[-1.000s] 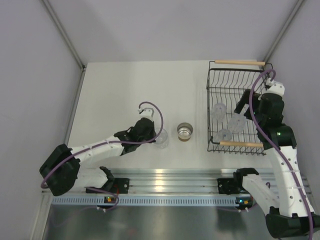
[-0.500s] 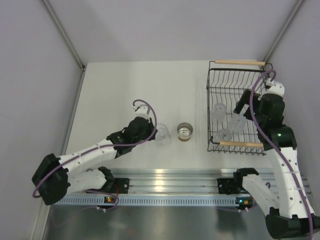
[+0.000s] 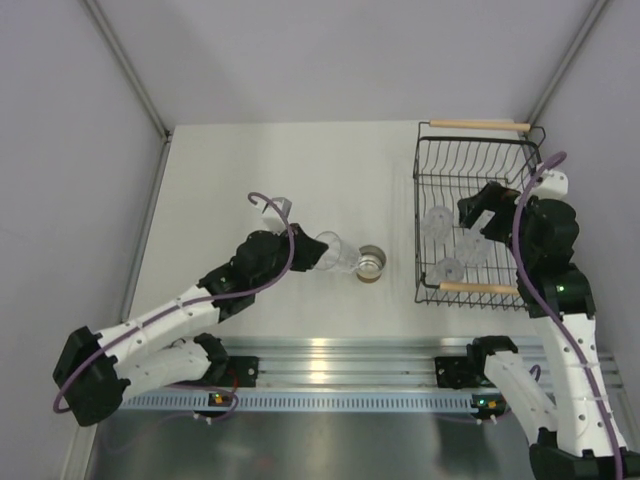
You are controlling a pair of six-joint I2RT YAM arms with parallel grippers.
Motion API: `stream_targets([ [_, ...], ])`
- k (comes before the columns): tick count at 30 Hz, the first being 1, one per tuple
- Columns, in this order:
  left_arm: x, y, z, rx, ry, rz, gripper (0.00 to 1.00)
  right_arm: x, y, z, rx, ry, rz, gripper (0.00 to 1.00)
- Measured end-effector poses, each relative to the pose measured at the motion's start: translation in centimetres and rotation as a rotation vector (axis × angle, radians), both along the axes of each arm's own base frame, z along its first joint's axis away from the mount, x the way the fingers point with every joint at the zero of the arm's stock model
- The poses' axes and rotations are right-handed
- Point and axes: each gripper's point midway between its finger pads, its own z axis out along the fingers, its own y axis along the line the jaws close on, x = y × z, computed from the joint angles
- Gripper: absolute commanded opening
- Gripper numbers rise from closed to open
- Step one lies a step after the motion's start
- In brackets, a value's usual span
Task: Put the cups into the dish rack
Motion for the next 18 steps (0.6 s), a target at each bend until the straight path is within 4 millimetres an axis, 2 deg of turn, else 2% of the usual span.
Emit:
stream_targets([
  [4, 0.1, -0.9, 2.2, -0.116, -0.027, -0.034, 0.00, 0.2, 1.9, 0.4, 0.068, -0.041, 0.084, 1.00],
  [18, 0.6, -2.9, 6.5, -0.425, -0.035, -0.158, 0.00, 0.6, 6.1, 1.2, 0.228, -0.132, 0.278, 0.99],
])
